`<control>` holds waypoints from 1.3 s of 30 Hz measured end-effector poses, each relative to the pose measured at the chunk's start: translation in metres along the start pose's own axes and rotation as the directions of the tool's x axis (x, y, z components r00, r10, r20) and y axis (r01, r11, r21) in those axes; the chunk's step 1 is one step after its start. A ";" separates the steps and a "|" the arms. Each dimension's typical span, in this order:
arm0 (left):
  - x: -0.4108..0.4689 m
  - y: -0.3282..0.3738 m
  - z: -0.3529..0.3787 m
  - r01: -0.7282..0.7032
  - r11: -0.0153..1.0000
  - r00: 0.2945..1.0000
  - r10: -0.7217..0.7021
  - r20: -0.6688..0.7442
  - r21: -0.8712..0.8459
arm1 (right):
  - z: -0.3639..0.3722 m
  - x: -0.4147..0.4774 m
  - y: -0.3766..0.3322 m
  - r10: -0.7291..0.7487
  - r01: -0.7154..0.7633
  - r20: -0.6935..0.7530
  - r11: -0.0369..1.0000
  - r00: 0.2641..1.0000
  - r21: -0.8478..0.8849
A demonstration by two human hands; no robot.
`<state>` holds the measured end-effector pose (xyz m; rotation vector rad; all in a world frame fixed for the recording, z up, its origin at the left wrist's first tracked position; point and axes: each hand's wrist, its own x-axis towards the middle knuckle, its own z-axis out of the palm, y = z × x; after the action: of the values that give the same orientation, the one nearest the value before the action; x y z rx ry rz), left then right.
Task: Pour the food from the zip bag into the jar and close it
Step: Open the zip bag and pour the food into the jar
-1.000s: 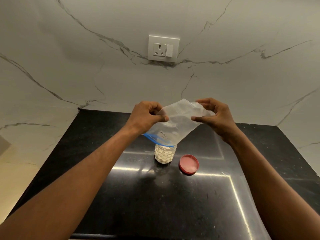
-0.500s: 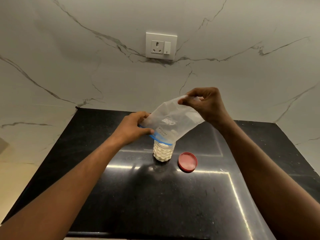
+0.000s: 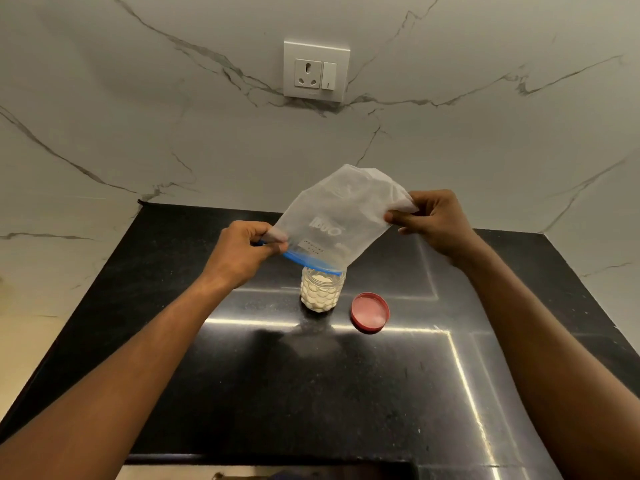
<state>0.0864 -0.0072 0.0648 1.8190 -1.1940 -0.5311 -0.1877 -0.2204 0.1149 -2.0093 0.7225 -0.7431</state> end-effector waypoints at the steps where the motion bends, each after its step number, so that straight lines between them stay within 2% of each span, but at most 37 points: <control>1: 0.000 -0.001 -0.001 0.008 1.000 1.000 -0.008 0.000 0.000 | 0.004 -0.002 0.001 -0.004 0.004 -0.015 1.000 1.000 0.003; 4: -0.001 -0.001 -0.001 0.012 1.000 1.000 -0.012 0.001 0.002 | 0.012 -0.007 0.006 -0.018 0.018 -0.057 1.000 0.998 0.016; 11: 0.000 0.003 0.005 0.019 1.000 1.000 -0.019 -0.020 0.013 | 0.029 -0.014 0.014 0.037 -0.036 -0.056 0.999 0.998 0.012; 14: 0.004 -0.001 0.004 0.011 1.000 0.999 -0.011 -0.035 -0.006 | 0.020 -0.015 0.014 0.049 -0.039 -0.170 0.997 0.984 0.061; 16: 0.006 -0.002 0.003 0.011 1.000 0.999 -0.011 -0.030 -0.007 | 0.013 -0.015 0.014 0.055 -0.037 -0.195 0.995 0.979 0.096; 18: 0.007 -0.004 0.004 0.015 1.000 0.999 -0.016 -0.032 -0.011 | 0.019 -0.017 0.012 0.060 -0.040 -0.169 0.992 0.984 0.116; 22: 0.008 -0.004 0.012 0.035 0.999 0.999 -0.035 -0.008 -0.022 | 0.042 -0.019 0.010 0.036 -0.035 -0.073 0.999 0.997 0.020; 26: 0.009 -0.009 0.011 0.044 0.999 0.999 -0.043 -0.029 0.017 | 0.023 -0.015 0.009 0.058 -0.045 -0.180 0.996 0.982 0.080; 30: 0.014 -0.010 0.008 0.050 0.998 0.999 -0.049 -0.018 0.039 | 0.021 -0.014 0.012 0.040 -0.030 -0.176 0.998 0.984 0.060; 34: 0.013 -0.009 0.013 0.066 0.997 0.998 -0.066 -0.019 0.025 | 0.030 -0.010 0.010 0.050 -0.048 -0.107 0.999 0.993 0.023; 39: 0.018 -0.009 0.009 0.055 0.998 0.997 -0.056 -0.046 -0.019 | 0.014 -0.007 0.011 0.073 -0.052 -0.204 0.993 0.976 0.109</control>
<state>0.0931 -0.0255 0.0543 1.8435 -1.1070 -0.5262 -0.1845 -0.2139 0.0974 -1.8246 0.8470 -0.9439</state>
